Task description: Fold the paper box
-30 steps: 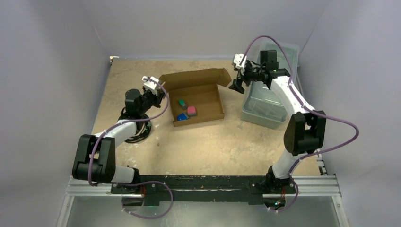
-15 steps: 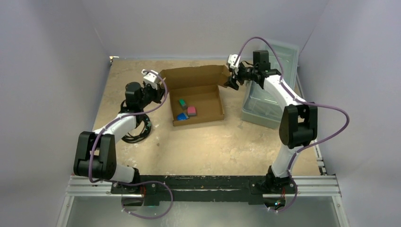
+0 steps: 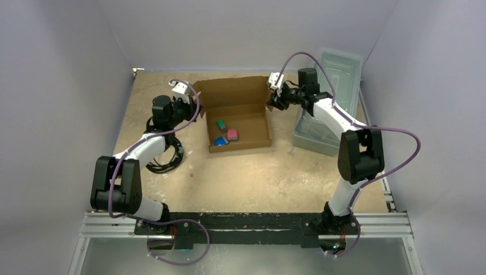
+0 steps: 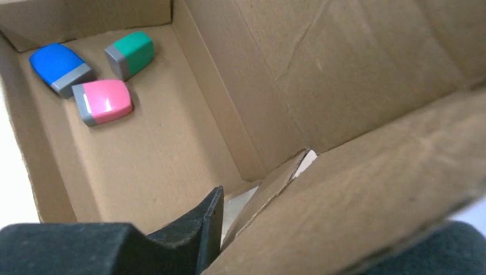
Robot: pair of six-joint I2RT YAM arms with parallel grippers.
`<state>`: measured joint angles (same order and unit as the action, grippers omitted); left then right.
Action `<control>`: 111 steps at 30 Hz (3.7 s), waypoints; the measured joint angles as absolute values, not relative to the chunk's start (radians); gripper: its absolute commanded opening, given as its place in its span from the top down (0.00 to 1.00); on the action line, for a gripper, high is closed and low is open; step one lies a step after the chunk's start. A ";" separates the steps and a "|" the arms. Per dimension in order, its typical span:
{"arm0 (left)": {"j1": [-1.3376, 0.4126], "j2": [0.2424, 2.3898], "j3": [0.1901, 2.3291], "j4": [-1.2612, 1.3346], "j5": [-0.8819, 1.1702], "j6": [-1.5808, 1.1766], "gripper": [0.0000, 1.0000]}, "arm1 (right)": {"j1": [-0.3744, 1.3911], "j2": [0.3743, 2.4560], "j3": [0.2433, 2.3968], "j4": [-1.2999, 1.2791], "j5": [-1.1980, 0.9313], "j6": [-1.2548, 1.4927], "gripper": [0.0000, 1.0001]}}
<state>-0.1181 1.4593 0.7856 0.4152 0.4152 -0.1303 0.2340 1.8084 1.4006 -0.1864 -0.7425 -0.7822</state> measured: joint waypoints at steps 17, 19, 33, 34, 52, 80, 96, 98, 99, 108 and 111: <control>-0.110 1.468 0.789 0.418 0.400 -0.332 1.00 | 0.300 1.729 1.282 0.060 -0.478 -0.403 1.00; -0.116 1.472 0.789 0.424 0.397 -0.344 1.00 | 0.308 1.721 1.259 0.086 -0.444 -0.367 1.00; -0.141 1.505 0.789 0.495 0.388 -0.455 1.00 | 0.354 1.681 1.155 0.201 -0.228 -0.088 1.00; -0.142 1.506 0.789 0.497 0.388 -0.462 1.00 | 0.355 1.681 1.155 0.204 -0.222 -0.070 1.00; -0.171 1.537 0.787 0.569 0.363 -0.576 1.00 | 0.372 1.681 1.153 0.207 -0.116 0.163 0.99; -0.189 1.488 0.722 0.554 0.344 -0.471 1.00 | 0.385 1.610 0.979 0.381 -0.069 0.383 0.97; -0.191 1.474 0.744 0.481 0.344 -0.413 1.00 | 0.378 1.634 1.031 0.324 -0.083 0.434 0.94; -0.191 1.473 0.744 0.472 0.344 -0.406 1.00 | 0.376 1.634 1.028 0.329 -0.094 0.448 0.93; -0.191 1.473 0.744 0.466 0.344 -0.405 1.00 | 0.376 1.634 1.025 0.332 -0.096 0.455 0.93; -0.193 1.468 0.745 0.422 0.345 -0.381 1.00 | 0.375 1.634 0.985 0.392 -0.098 0.482 0.93; -0.193 1.468 0.749 0.409 0.345 -0.374 1.00 | 0.375 1.634 0.980 0.402 -0.101 0.483 0.92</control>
